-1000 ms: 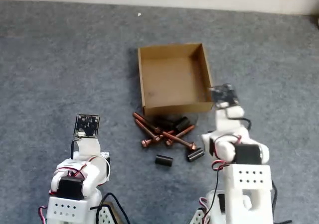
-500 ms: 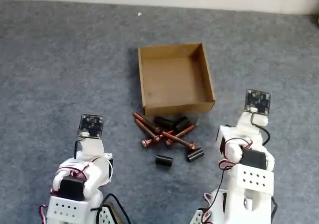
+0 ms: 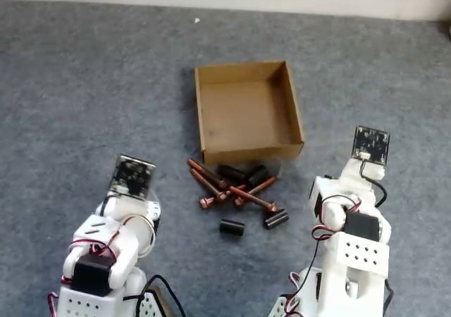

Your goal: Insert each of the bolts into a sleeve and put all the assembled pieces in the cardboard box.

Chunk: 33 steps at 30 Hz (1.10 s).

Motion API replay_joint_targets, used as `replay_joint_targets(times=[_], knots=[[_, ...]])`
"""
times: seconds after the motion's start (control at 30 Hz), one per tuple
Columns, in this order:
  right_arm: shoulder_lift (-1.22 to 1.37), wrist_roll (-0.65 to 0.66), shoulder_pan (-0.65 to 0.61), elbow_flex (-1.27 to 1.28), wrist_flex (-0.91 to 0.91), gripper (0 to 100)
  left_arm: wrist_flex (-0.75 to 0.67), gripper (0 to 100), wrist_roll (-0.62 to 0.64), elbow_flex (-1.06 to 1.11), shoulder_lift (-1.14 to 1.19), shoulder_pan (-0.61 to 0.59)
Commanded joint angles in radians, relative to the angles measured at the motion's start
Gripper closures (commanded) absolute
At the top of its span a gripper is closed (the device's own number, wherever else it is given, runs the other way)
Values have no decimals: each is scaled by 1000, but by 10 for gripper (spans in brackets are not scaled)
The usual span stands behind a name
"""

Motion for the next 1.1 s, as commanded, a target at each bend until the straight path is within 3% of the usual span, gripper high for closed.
replay_joint_targets(times=[0.0,0.1,0.27,0.47,0.83,1.07], knots=[[-21,-32,51,-7,-41,994,-112,992,-419,-64,-5,18],[-19,-38,65,8,-51,994,-137,992,-578,-65,2,18],[-19,-40,65,19,-82,994,-141,896,-620,-114,36,18],[-19,-40,70,19,-90,994,-137,914,-723,-280,344,48],[-27,-41,205,8,-90,994,-57,785,-741,-727,1078,337],[-27,-41,300,8,-91,994,-58,780,-743,-946,1455,512]])
